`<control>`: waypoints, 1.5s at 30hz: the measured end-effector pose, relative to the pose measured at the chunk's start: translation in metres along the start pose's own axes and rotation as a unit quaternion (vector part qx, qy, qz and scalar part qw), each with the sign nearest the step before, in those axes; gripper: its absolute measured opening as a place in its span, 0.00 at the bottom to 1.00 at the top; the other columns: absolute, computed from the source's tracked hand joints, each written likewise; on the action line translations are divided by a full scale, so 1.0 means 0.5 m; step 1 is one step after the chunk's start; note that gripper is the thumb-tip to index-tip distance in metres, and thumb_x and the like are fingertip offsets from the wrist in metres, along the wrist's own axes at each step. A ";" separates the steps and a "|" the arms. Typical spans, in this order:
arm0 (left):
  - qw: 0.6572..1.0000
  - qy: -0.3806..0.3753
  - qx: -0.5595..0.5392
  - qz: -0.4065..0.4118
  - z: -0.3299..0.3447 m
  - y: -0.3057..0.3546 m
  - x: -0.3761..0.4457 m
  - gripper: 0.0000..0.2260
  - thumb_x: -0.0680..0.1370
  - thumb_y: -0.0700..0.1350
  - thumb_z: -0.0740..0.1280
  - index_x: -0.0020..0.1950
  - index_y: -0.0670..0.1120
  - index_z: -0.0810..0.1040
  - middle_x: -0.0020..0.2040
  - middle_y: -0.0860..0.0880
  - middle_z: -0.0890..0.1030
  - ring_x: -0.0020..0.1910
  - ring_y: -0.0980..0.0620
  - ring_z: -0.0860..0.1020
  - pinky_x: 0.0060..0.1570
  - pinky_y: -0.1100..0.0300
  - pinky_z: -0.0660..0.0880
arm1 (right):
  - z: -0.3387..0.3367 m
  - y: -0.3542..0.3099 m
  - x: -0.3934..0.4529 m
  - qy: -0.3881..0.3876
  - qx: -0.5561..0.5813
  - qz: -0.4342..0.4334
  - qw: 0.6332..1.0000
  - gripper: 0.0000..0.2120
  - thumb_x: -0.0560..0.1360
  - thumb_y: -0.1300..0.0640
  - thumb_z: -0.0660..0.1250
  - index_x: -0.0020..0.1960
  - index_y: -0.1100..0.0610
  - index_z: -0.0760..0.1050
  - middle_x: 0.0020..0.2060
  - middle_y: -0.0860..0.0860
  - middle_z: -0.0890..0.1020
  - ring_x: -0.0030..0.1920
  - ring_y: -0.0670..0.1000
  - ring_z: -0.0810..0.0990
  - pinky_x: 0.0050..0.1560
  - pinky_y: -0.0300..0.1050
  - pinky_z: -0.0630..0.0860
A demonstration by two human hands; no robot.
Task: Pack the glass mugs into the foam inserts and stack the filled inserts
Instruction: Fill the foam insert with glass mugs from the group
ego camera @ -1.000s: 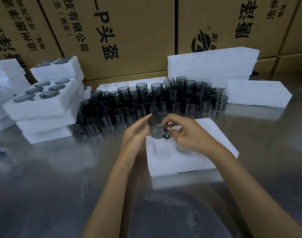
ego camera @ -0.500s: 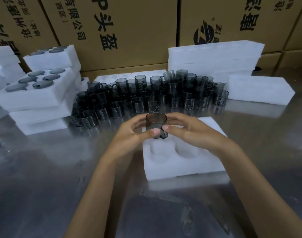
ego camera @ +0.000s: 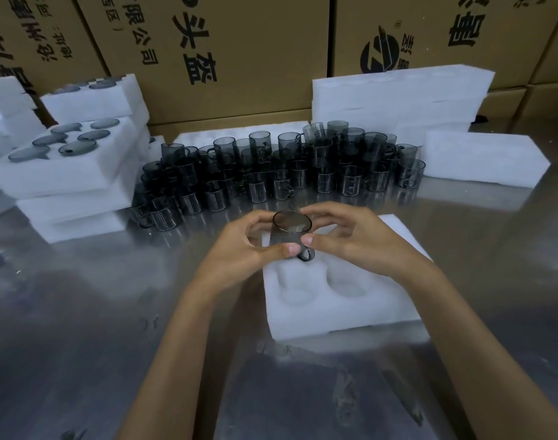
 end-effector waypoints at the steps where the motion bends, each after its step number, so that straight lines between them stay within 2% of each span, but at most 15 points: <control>1: 1.000 -0.002 -0.002 0.001 0.001 0.000 -0.002 0.23 0.65 0.59 0.76 0.58 0.54 0.81 0.56 0.61 0.83 0.60 0.65 0.78 0.63 0.56 0.73 | -0.002 -0.001 -0.001 0.005 -0.001 -0.006 1.000 0.18 0.72 0.46 0.76 0.61 0.40 0.78 0.49 0.38 0.85 0.49 0.40 0.81 0.54 0.37 0.74; 3: 1.000 -0.005 -0.015 0.000 0.001 0.000 -0.005 0.19 0.71 0.62 0.70 0.58 0.54 0.81 0.55 0.62 0.84 0.58 0.66 0.79 0.59 0.64 0.72 | -0.003 -0.002 -0.001 0.016 -0.005 -0.015 1.000 0.18 0.72 0.48 0.76 0.60 0.41 0.78 0.48 0.37 0.85 0.52 0.38 0.79 0.50 0.31 0.69; 6: 0.999 -0.011 -0.034 -0.007 0.003 -0.001 -0.006 0.18 0.75 0.61 0.64 0.57 0.52 0.81 0.54 0.59 0.84 0.56 0.65 0.80 0.53 0.73 0.71 | 0.000 0.000 -0.001 0.020 -0.021 -0.012 1.000 0.18 0.72 0.46 0.76 0.60 0.39 0.77 0.48 0.35 0.84 0.57 0.41 0.76 0.51 0.35 0.66; 10: 0.998 -0.040 -0.045 -0.023 0.006 -0.013 -0.008 0.17 0.76 0.58 0.65 0.59 0.50 0.81 0.61 0.56 0.82 0.62 0.63 0.77 0.64 0.64 0.69 | 0.005 -0.003 -0.002 0.019 -0.025 -0.022 0.999 0.18 0.71 0.47 0.76 0.60 0.40 0.78 0.51 0.37 0.84 0.61 0.42 0.75 0.57 0.36 0.64; 14: 0.997 -0.047 -0.056 -0.040 0.002 -0.024 -0.014 0.17 0.75 0.56 0.67 0.59 0.49 0.82 0.71 0.53 0.75 0.67 0.64 0.73 0.72 0.59 0.65 | 0.006 -0.004 0.000 0.021 -0.047 -0.021 0.998 0.19 0.71 0.46 0.76 0.60 0.41 0.79 0.56 0.38 0.82 0.66 0.43 0.73 0.71 0.50 0.66; 16: 0.996 -0.044 -0.062 -0.044 0.002 -0.025 -0.017 0.17 0.74 0.55 0.68 0.59 0.48 0.82 0.71 0.54 0.75 0.67 0.65 0.73 0.73 0.59 0.65 | 0.005 0.000 0.000 0.025 -0.074 -0.011 0.997 0.20 0.70 0.44 0.75 0.61 0.40 0.78 0.58 0.37 0.81 0.67 0.42 0.70 0.72 0.53 0.65; 21: 0.996 -0.038 -0.065 -0.038 0.008 -0.027 -0.020 0.14 0.78 0.50 0.69 0.62 0.47 0.81 0.63 0.54 0.81 0.65 0.57 0.78 0.71 0.49 0.70 | 0.009 0.008 0.004 0.014 -0.110 -0.003 0.994 0.19 0.69 0.45 0.77 0.58 0.39 0.78 0.60 0.38 0.78 0.70 0.43 0.66 0.74 0.54 0.60; 26: 0.991 -0.051 -0.084 -0.087 0.023 -0.053 -0.009 0.34 0.70 0.54 0.73 0.75 0.59 0.68 0.69 0.57 0.76 0.70 0.56 0.72 0.73 0.51 0.66 | 0.021 0.020 0.005 -0.002 -0.155 0.022 0.988 0.19 0.70 0.46 0.75 0.58 0.37 0.76 0.64 0.39 0.75 0.72 0.44 0.62 0.74 0.48 0.53; 29: 0.985 -0.033 -0.132 -0.110 0.024 -0.068 -0.002 0.29 0.73 0.47 0.75 0.72 0.54 0.72 0.64 0.55 0.81 0.66 0.55 0.76 0.71 0.50 0.69 | 0.021 0.019 0.005 -0.001 -0.163 0.032 0.986 0.18 0.70 0.45 0.75 0.58 0.36 0.75 0.65 0.38 0.75 0.71 0.46 0.63 0.73 0.47 0.55; 34: 0.991 -0.010 -0.106 -0.084 0.017 -0.066 -0.001 0.18 0.76 0.46 0.73 0.66 0.52 0.78 0.58 0.58 0.83 0.60 0.62 0.79 0.55 0.69 0.76 | 0.022 0.011 0.001 0.002 -0.176 0.028 0.984 0.18 0.72 0.46 0.74 0.60 0.39 0.76 0.62 0.37 0.76 0.69 0.46 0.65 0.71 0.45 0.57; 36: 0.991 -0.003 -0.117 -0.068 0.018 -0.062 -0.001 0.16 0.78 0.45 0.71 0.66 0.51 0.78 0.57 0.57 0.84 0.58 0.63 0.80 0.53 0.70 0.75 | 0.022 0.008 0.001 0.005 -0.186 0.022 0.982 0.17 0.73 0.45 0.73 0.62 0.40 0.76 0.62 0.37 0.76 0.69 0.46 0.66 0.68 0.42 0.55; 39: 0.988 0.002 -0.138 -0.063 0.019 -0.066 0.000 0.14 0.79 0.46 0.70 0.64 0.53 0.80 0.59 0.55 0.84 0.61 0.57 0.80 0.63 0.57 0.75 | 0.022 0.016 0.013 0.002 -0.178 0.044 0.983 0.15 0.76 0.45 0.69 0.62 0.41 0.77 0.63 0.39 0.78 0.70 0.46 0.68 0.71 0.43 0.55; 41: 0.985 0.015 -0.158 -0.062 0.018 -0.074 0.004 0.13 0.78 0.46 0.71 0.62 0.53 0.81 0.59 0.52 0.84 0.61 0.52 0.81 0.66 0.50 0.74 | 0.010 0.025 0.032 0.006 -0.126 0.066 0.990 0.13 0.78 0.49 0.69 0.62 0.45 0.78 0.62 0.41 0.79 0.68 0.46 0.72 0.73 0.47 0.62; 43: 0.979 0.051 -0.186 -0.066 0.011 -0.086 0.010 0.11 0.77 0.44 0.72 0.59 0.53 0.83 0.57 0.50 0.85 0.59 0.50 0.82 0.65 0.47 0.75 | -0.022 0.030 0.060 0.029 -0.084 0.080 0.993 0.15 0.78 0.53 0.69 0.64 0.49 0.77 0.61 0.45 0.79 0.65 0.47 0.75 0.66 0.43 0.69; 45: 0.966 0.107 -0.225 -0.074 -0.011 -0.102 0.016 0.10 0.77 0.40 0.71 0.55 0.52 0.85 0.55 0.48 0.85 0.56 0.47 0.83 0.60 0.48 0.78 | -0.068 0.039 0.092 0.064 -0.092 0.100 0.989 0.19 0.78 0.54 0.69 0.68 0.49 0.74 0.64 0.49 0.77 0.66 0.50 0.73 0.64 0.44 0.69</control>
Point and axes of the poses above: each hand's wrist, its own x-axis towards the middle knuckle, its own z-axis out of the palm, y = z × x, the point moved 8 cm from there along x, towards the middle knuckle
